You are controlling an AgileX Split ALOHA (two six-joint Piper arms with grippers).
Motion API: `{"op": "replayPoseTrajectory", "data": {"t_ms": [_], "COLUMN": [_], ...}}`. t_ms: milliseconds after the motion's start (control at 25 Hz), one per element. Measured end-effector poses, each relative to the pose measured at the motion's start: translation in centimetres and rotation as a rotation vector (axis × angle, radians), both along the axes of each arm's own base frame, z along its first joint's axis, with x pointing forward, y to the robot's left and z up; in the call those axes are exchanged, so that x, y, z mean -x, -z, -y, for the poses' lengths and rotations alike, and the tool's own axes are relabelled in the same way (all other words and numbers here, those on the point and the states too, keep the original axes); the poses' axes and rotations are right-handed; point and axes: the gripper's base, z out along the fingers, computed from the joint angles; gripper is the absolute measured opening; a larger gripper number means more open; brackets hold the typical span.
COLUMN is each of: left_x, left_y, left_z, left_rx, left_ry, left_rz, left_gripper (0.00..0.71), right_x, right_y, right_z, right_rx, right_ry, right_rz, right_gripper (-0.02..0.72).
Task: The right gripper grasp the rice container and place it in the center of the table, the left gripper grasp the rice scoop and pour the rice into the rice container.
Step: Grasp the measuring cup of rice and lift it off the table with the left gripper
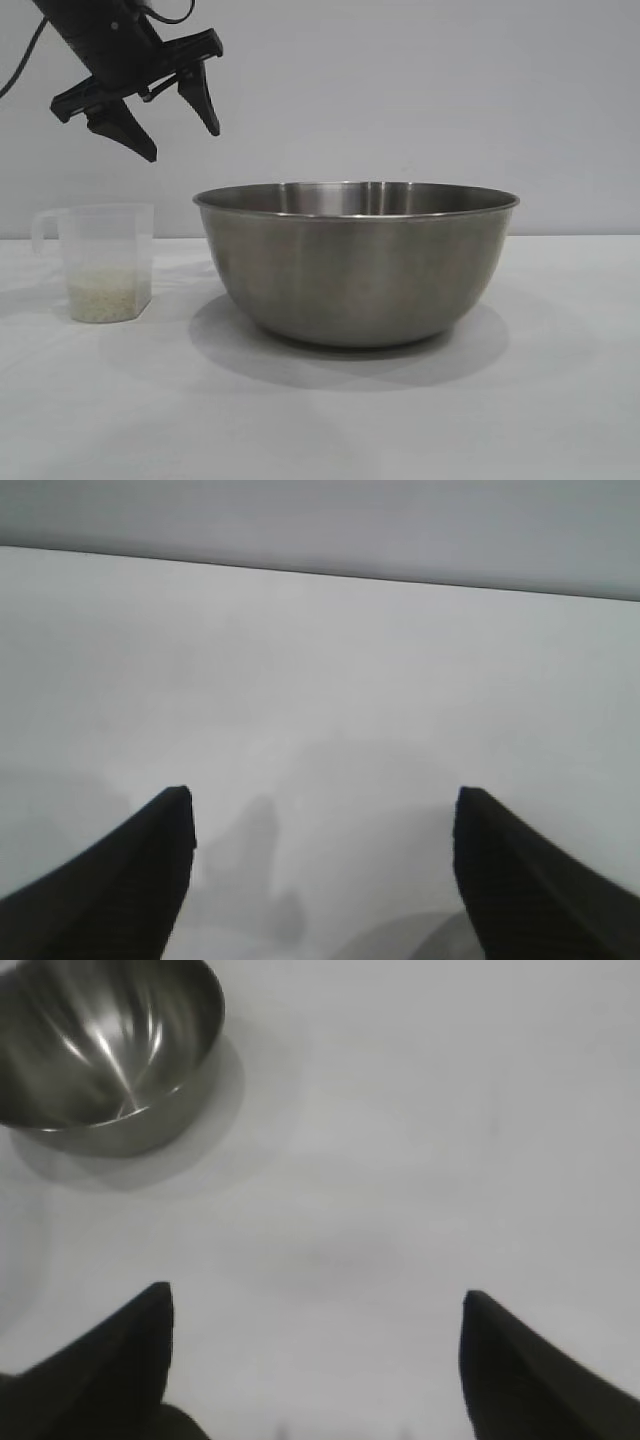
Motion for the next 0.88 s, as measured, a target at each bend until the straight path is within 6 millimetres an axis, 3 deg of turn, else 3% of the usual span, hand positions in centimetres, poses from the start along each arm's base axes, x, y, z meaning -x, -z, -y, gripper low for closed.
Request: {"op": "replayPoseTrajectory", "data": {"t_ms": [520, 640, 880], "left_x": [0.1, 0.6, 3.2], "left_y": [0.1, -1.0, -5.6], "left_z": [0.0, 0.0, -0.7], "left_rx": [-0.018, -0.024, -0.188], "left_ry": [0.02, 0.042, 0.188], "left_rz": [-0.01, -0.004, 0.032], "left_gripper": [0.475, 0.475, 0.475], "right_x": [0.4, 0.4, 0.4], "right_y": [0.0, 0.0, 0.0], "right_z": [0.1, 0.1, 0.1], "right_rx": [-0.004, -0.004, -0.001], "right_ry": [-0.002, -0.002, -0.004], "right_rz": [0.035, 0.035, 0.036], "right_gripper": [0.54, 0.54, 0.54]}}
